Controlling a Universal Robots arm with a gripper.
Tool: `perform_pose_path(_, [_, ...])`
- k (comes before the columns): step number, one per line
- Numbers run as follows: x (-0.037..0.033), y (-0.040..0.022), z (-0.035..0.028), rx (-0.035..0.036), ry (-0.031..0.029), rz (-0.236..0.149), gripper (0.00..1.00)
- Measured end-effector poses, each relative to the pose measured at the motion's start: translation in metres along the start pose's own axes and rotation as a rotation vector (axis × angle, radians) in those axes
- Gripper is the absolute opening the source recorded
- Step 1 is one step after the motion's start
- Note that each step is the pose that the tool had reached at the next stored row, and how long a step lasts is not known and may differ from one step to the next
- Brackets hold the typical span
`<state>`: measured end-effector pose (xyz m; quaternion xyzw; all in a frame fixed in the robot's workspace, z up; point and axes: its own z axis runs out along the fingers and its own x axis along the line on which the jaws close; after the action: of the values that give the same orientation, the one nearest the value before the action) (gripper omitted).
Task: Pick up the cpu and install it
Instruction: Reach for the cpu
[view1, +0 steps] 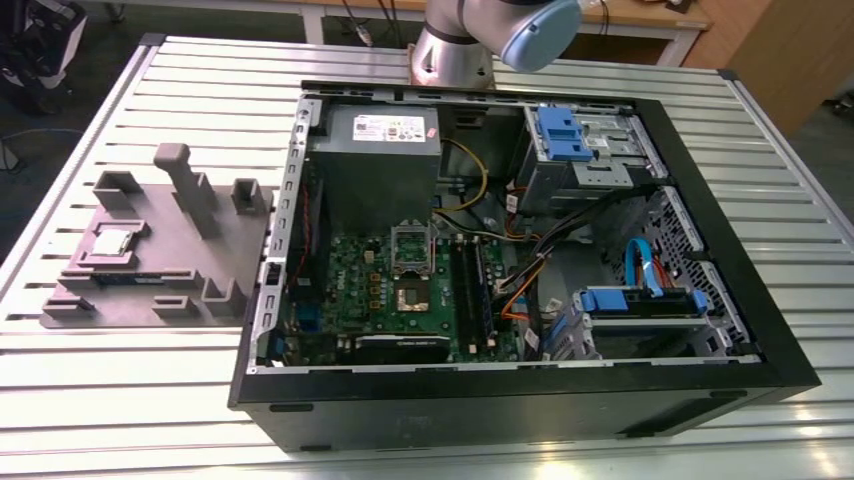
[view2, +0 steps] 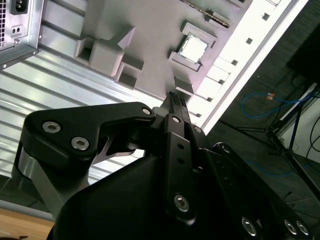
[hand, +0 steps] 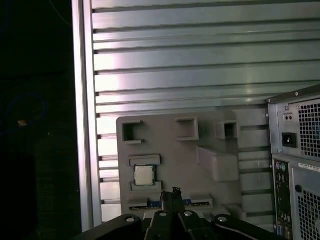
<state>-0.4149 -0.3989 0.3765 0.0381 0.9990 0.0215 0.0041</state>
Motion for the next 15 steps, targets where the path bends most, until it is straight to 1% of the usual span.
perform_pose_path(15, [0.0081, -0.0006, 0.0, 0.0, 0.0, 0.0, 0.1])
